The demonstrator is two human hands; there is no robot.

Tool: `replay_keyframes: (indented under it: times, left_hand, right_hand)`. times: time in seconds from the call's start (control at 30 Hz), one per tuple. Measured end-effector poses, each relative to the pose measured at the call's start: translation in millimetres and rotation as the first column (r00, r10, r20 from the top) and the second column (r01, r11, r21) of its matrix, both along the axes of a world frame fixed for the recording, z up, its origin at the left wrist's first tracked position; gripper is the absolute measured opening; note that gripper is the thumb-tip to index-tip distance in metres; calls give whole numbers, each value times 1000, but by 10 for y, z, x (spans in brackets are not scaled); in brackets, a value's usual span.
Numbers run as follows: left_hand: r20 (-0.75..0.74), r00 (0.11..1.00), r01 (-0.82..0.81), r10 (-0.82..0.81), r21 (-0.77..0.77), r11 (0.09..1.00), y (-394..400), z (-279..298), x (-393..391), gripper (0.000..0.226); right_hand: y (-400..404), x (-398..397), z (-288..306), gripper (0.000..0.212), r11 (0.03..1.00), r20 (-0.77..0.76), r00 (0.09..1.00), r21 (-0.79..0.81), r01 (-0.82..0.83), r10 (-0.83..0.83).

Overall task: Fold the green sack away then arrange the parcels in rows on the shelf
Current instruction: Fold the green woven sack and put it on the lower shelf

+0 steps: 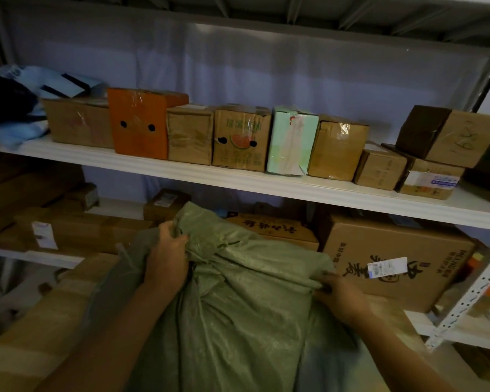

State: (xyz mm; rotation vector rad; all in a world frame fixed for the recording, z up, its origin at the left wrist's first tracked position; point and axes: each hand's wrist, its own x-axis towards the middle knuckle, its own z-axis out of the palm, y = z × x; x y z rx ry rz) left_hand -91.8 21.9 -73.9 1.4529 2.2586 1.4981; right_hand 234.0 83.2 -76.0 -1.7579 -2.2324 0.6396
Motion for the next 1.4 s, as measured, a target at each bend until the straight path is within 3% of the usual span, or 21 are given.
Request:
replay_keyframes:
  times: [0.07,0.13,0.2,0.33,0.43,0.53,0.67,0.87,1.0,1.07,1.1,1.13,1.17,1.2,1.23,1.27,1.33,1.4]
  left_hand:
    - [-104,994,-7,-18,-240,971,-27,-79,4,41]
    - [-177,983,-45,-43,-467,883,-43,-111,15,30]
    - [-49,998,8,-43,-567,823,-60,-48,81,33]
    - [235,968,178,-92,-375,910,45,96,404,34]
    - [419,901,150,-113,-56,987,38,164,798,30]
    - [444,891,65,-91,73,995,10,330,1094,24]
    - [376,926,-58,30,62,996,34,582,1133,31]
    - [386,922,-94,44,111,989,4,752,827,28]
    - [300,953,-1,49,-157,988,-144,658,634,26]
    - [287,958,92,-16,-255,963,-198,556,555,39]
    - [383,919,216,-95,-286,933,-263,573,496,53]
    - [447,858,410,-252,-302,861,-375,635,432,71]
    - [595,748,554,-293,-318,769,-411,629,356,89]
    - [623,699,659,-351,-370,654,-475,649,315,102]
    - [571,710,695,-412,-475,540,-543,648,321,112]
    - [439,771,633,-461,-606,482,-624,619,373,124]
    - [186,829,476,-527,-728,493,-717,515,469,149]
    - [91,846,429,-526,-703,568,-645,269,491,158]
  right_hand:
    - [-67,-98,-26,24,988,-172,978,82,130,-115]
    - [-85,-136,-21,19,958,-325,918,93,270,-227]
    - [-54,-113,50,21,912,-414,853,111,395,-319]
    - [20,6,445,24,792,-559,721,175,585,-410]
    - [9,49,937,21,739,-697,614,179,650,-371]
    - [6,53,1487,23,714,-750,598,252,653,-282]
    - [37,-85,1954,27,666,-708,683,424,614,-179]
    - [8,-448,2181,23,624,-651,752,544,560,-108]
    - [-70,-717,1973,20,648,-592,804,592,479,-53]
    - [-70,-791,1865,18,671,-576,817,593,445,-33]
    - [-61,-813,1828,17,677,-565,824,593,435,-34]
    - [-44,-826,1793,17,685,-553,832,591,425,-39]
    - [-39,-841,1763,17,699,-538,842,585,411,-44]
    - [-32,-869,1732,17,721,-522,852,573,390,-47]
    - [-33,-910,1707,18,746,-507,861,557,363,-41]
    - [-37,-961,1694,18,773,-497,867,537,336,-31]
    - [-55,-1080,1699,17,812,-489,872,507,289,-5]
    - [-66,-1162,1721,18,830,-483,875,491,265,6]
